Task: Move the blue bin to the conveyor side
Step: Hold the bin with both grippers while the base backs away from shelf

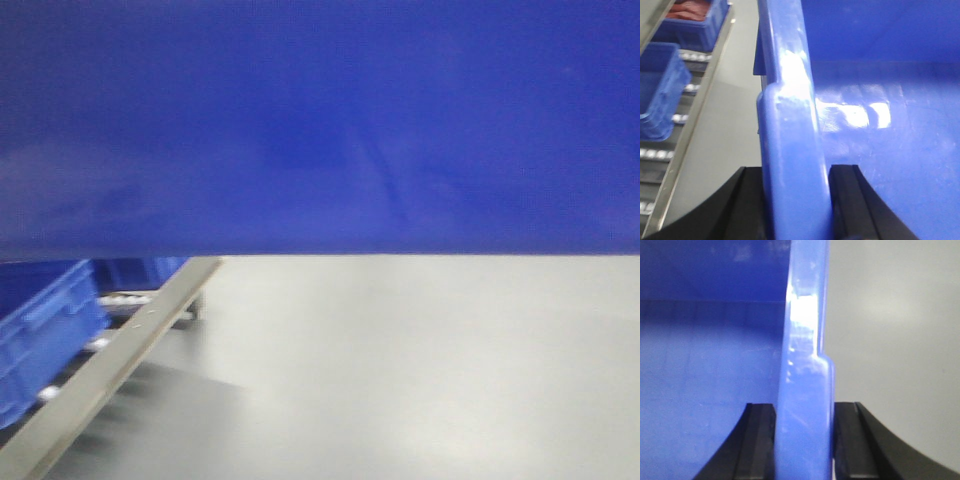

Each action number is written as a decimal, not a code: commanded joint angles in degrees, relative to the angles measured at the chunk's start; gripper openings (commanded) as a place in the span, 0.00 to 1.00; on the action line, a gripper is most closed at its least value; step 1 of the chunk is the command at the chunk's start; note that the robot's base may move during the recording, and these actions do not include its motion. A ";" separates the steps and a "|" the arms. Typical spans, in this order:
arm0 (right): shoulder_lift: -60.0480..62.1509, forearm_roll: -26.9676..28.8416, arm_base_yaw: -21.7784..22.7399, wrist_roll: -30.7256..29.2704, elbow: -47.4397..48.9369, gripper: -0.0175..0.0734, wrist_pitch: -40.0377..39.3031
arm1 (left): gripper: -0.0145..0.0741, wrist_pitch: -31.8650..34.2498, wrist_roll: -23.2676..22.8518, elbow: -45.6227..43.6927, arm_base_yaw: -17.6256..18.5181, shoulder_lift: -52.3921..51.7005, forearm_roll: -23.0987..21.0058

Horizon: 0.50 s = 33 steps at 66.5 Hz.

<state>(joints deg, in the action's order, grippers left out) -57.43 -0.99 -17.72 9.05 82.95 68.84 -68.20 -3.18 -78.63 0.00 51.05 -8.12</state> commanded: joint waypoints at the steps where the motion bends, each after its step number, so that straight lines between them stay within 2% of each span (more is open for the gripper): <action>1: 1.05 -5.81 0.43 -0.53 0.75 0.10 -5.06 | 0.14 5.16 0.96 -0.92 0.00 -0.04 3.30; 33: 1.05 -5.81 0.43 -0.53 0.75 0.10 -5.06 | 0.14 9.16 0.96 -0.92 0.00 0.07 3.30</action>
<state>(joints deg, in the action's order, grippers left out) -57.43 -1.09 -17.72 9.05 82.95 68.84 -65.78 -3.07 -78.63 0.00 51.81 -8.12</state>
